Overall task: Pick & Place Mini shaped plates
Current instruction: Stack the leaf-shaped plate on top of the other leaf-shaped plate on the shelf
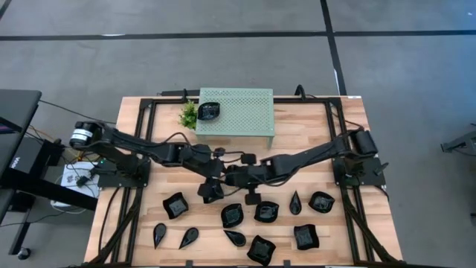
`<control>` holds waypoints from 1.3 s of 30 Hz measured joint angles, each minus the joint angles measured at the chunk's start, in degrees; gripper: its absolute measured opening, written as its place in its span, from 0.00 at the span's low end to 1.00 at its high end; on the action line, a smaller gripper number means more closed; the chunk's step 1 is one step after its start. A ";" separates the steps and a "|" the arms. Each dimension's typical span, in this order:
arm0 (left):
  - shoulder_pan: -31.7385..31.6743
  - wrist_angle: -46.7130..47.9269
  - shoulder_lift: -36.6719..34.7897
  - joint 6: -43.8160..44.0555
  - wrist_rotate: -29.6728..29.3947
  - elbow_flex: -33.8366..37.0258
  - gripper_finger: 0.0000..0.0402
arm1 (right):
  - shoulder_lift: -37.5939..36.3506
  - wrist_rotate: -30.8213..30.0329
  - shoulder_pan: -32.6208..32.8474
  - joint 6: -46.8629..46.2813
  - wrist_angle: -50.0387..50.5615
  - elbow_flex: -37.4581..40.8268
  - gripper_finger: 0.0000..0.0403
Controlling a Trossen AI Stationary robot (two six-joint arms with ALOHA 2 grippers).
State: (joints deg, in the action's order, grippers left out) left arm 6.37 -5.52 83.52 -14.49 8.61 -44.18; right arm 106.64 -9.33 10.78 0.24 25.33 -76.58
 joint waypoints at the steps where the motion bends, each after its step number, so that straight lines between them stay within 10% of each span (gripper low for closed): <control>1: 0.02 0.19 0.76 0.16 -0.01 0.00 0.36 | 0.66 -0.01 -0.07 0.28 0.30 -1.25 0.01; 31: 0.02 1.36 3.24 1.50 -3.46 0.17 0.02 | 2.18 0.02 -1.07 9.53 1.64 -5.35 0.02; 39: 1.15 1.59 3.24 1.74 -3.48 0.17 0.02 | 2.18 0.03 -1.11 13.35 0.88 -5.59 0.18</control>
State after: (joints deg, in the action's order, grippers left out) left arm 7.52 -3.92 86.76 -12.75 5.13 -44.01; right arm 108.81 -9.30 9.67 13.59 26.21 -82.17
